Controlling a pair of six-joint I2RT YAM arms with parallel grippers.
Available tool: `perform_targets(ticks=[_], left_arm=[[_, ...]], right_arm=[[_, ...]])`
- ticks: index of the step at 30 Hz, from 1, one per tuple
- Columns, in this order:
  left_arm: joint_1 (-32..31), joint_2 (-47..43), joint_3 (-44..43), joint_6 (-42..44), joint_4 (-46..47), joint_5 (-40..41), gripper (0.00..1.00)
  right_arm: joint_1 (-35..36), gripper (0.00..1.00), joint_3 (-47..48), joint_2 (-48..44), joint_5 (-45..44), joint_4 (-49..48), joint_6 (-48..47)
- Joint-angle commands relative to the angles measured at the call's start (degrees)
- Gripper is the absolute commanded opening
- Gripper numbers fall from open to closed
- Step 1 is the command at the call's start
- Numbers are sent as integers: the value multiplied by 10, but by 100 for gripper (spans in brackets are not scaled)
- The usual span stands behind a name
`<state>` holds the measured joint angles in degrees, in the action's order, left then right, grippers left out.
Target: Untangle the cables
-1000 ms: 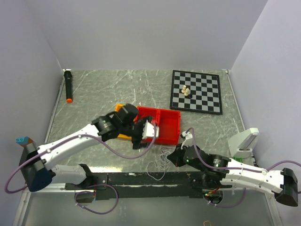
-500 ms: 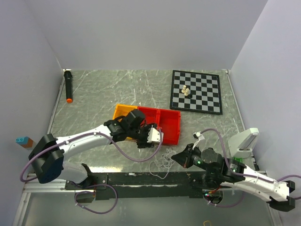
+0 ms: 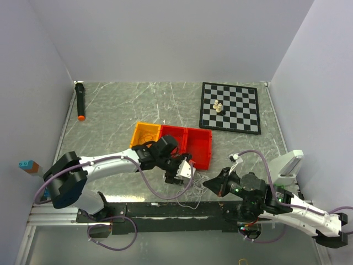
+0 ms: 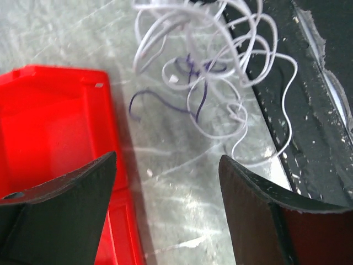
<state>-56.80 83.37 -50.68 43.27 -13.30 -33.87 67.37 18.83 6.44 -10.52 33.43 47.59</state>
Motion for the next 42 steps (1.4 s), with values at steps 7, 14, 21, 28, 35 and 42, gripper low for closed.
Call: perform_targets(ticks=[7, 14, 21, 28, 35, 42], left_arm=[[-49, 36, 16, -65, 150, -45, 73], [-56, 48, 15, -97, 185, -42, 52], [-59, 50, 31, -87, 175, -43, 29], [-65, 40, 47, -67, 183, -8, 8], [-46, 4, 59, -48, 172, 49, 1], [31, -48, -12, -70, 89, 78, 1]], right_arm=[[4, 0, 28, -1, 6, -56, -26], [4, 0, 27, -28, -4, -76, -31], [4, 0, 25, -59, -20, -57, -22], [4, 0, 28, -85, -36, -34, -16], [4, 0, 40, -79, -65, 22, -8], [4, 0, 37, -85, -104, 84, 22]])
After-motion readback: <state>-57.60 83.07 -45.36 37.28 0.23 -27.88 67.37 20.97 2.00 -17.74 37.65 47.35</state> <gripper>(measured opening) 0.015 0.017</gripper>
